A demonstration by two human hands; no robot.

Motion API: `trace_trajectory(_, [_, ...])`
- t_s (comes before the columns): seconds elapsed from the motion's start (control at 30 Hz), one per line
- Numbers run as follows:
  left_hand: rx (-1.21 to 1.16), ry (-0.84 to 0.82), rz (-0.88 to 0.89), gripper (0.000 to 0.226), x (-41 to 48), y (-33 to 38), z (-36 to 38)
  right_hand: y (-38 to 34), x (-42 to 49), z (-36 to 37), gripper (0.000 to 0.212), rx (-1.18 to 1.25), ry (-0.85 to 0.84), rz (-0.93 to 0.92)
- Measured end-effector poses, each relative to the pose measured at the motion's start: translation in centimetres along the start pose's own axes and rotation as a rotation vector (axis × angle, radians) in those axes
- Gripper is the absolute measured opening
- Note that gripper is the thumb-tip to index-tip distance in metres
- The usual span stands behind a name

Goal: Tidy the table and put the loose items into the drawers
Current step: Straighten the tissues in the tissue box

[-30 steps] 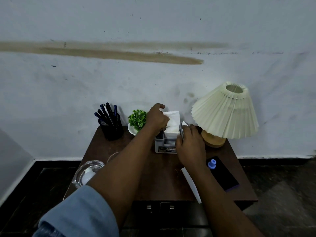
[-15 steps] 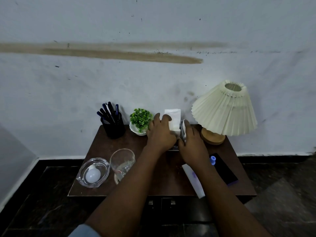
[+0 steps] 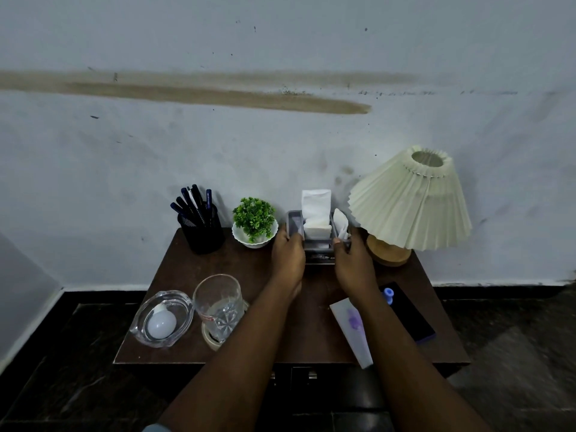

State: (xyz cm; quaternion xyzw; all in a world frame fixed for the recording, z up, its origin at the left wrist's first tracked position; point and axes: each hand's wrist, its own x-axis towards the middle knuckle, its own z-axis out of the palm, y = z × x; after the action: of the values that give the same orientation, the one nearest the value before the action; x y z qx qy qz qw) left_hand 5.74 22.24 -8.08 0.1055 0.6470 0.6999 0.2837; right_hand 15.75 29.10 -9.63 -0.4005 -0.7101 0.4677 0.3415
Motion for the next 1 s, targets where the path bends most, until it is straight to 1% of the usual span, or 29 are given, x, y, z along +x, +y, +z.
trace_trajectory(0.13, [-0.014,-0.059,0.044,0.045,0.2,-0.9,-0.4,0.6,1.0,0.5,0.047,0.001,0.014,0.033])
trace_trajectory(0.2, [-0.044,-0.089,0.064,0.042,0.3,-1.0,-0.6,0.9,1.3,0.8,0.047,-0.015,0.036,0.037])
trace_trajectory(0.33, [-0.038,-0.174,0.047,0.047,1.1,-0.3,-0.6,0.9,1.7,1.0,0.047,0.0,0.071,0.069])
trace_trajectory(0.5, [0.026,-0.195,0.035,0.051,1.4,-0.2,-0.7,0.6,1.7,1.0,0.045,0.031,0.095,0.091])
trace_trajectory(0.73, [0.045,-0.25,0.001,0.057,1.8,-0.1,-0.9,0.1,1.5,1.1,0.049,0.051,0.091,0.118])
trace_trajectory(0.8, [0.04,-0.237,-0.023,0.059,1.6,-0.1,-0.7,0.1,1.5,1.0,0.048,0.05,0.088,0.128])
trace_trajectory(0.87, [0.058,-0.197,-0.042,0.067,1.1,0.1,-0.6,-0.2,1.4,0.8,0.044,0.048,0.095,0.146])
trace_trajectory(0.93, [0.071,-0.141,-0.055,0.081,0.0,0.4,-0.5,-0.6,1.0,0.5,0.04,0.041,0.105,0.156])
trace_trajectory(1.0, [0.033,-0.067,-0.057,0.082,-1.5,1.0,-0.6,-1.3,0.3,0.0,0.039,0.043,0.096,0.148])
